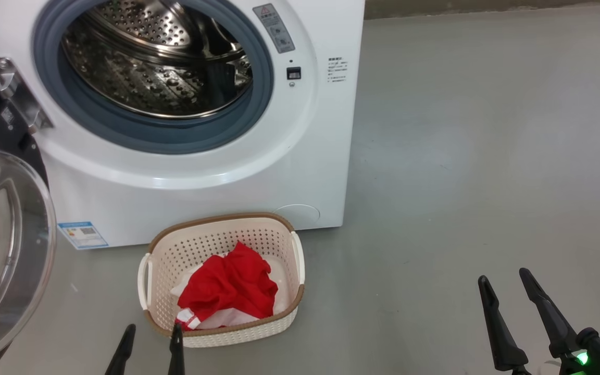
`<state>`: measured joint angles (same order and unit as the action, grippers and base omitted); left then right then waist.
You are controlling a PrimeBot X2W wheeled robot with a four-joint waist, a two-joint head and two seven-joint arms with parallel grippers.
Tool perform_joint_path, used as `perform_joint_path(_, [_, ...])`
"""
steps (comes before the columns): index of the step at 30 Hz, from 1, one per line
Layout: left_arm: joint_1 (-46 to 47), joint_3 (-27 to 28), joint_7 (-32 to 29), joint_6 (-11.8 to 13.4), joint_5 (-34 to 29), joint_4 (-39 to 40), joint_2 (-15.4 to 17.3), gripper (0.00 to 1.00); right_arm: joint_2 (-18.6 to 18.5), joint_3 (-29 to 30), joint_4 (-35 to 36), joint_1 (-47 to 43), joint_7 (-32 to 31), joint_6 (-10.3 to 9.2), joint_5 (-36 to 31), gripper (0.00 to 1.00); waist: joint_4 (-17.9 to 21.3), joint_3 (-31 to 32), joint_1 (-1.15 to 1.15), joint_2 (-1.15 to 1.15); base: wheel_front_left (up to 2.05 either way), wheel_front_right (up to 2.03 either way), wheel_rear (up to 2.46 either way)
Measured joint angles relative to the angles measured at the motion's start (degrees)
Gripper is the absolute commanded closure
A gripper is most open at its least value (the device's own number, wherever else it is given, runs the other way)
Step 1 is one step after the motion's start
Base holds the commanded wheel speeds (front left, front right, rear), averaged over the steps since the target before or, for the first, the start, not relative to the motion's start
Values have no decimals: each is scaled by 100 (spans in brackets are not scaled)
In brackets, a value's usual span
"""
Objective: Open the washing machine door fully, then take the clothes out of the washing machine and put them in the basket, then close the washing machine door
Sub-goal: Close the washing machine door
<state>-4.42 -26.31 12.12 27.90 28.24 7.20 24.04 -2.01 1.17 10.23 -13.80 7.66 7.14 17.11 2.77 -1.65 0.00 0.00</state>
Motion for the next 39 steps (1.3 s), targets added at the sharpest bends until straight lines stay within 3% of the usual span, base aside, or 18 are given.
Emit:
perform_joint_path(27, [-1, 175, 66, 444, -249, 335, 41, 0, -2, -108, 197, 130, -172, 0, -164, 0, -1476, -110, 0, 0, 0, 0, 0])
perform_joint_path(39, [-2, 245, 159, 510, -302, 493, 18, 0, -2, -197, 274, 132, -266, -1, -268, 0, -2111, -111, 0, 0, 0, 0, 0])
